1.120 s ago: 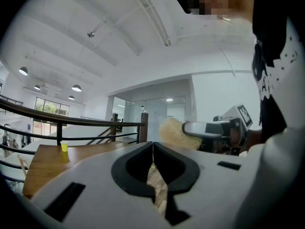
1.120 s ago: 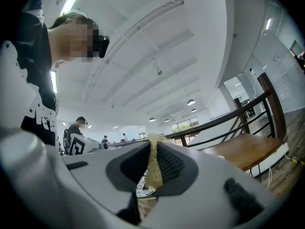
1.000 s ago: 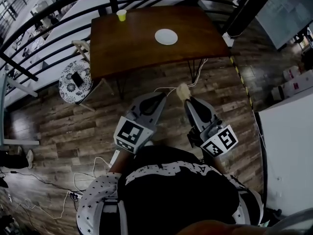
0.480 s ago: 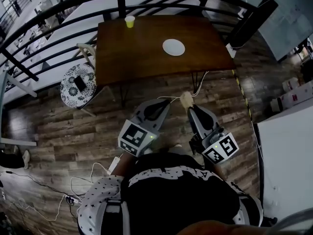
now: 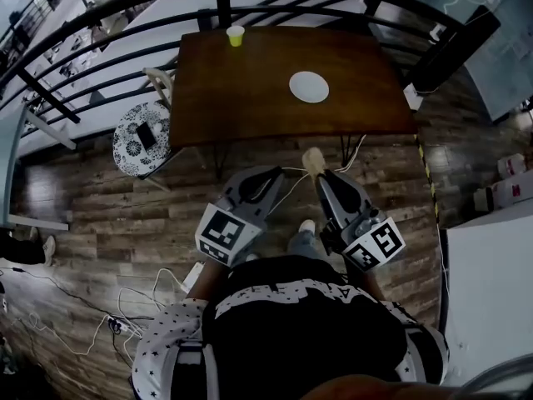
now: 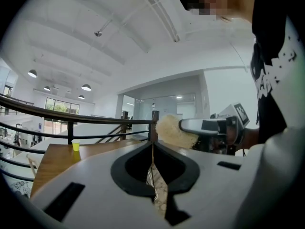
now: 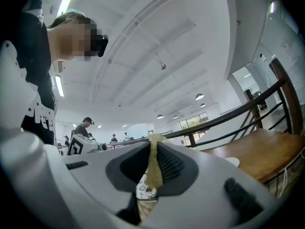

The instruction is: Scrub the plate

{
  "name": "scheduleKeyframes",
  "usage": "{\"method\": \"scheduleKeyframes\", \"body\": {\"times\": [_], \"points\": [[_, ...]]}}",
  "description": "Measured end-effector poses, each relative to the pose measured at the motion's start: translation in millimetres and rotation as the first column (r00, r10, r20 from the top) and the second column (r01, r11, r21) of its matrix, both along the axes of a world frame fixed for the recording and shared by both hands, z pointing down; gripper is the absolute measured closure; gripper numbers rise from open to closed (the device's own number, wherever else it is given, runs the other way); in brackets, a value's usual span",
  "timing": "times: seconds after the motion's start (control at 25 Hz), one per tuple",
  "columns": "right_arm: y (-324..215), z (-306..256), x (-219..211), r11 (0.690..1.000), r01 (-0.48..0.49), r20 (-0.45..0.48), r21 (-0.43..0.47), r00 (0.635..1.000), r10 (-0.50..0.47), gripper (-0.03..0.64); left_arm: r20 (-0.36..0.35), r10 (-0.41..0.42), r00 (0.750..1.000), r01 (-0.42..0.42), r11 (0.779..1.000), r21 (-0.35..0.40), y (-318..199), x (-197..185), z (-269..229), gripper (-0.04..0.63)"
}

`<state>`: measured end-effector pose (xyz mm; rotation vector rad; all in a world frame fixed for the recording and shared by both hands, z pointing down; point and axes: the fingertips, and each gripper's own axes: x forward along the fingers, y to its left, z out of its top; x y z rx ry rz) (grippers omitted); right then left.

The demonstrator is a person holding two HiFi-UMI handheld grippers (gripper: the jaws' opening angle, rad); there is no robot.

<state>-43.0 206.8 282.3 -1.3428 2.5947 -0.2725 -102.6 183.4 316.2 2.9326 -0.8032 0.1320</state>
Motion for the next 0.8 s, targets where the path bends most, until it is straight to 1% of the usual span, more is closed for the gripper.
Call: {"method": "scheduleKeyframes", "body": {"times": [0.12,0.44,0.68,0.8], "points": [[-14,-4,9,1.0,0.029,0.01,0.012,1.0,-0.029,0.568,0.013,-0.028,1.0,0.028,1.0,0.004,-13,10,-3,0.581],[-47,7,45,0.996,0.086,0.033,-0.009,0.996,-0.086,0.568,0.044,-0.075,0.996,0.075,0.997,0.001,-38,42,-4,0.581],[-62,9,68,0.993,0.119,0.045,-0.011,0.992,-0.118,0.568,0.041,-0.114,0.993,0.114,0.993,-0.005,-54,60,-6,0.581],[-68,10,82,0.992,0.129,0.048,-0.01,0.99,-0.129,0.568,0.055,-0.123,0.991,0.124,0.992,-0.003,-58,73,-5,0.581]]}}
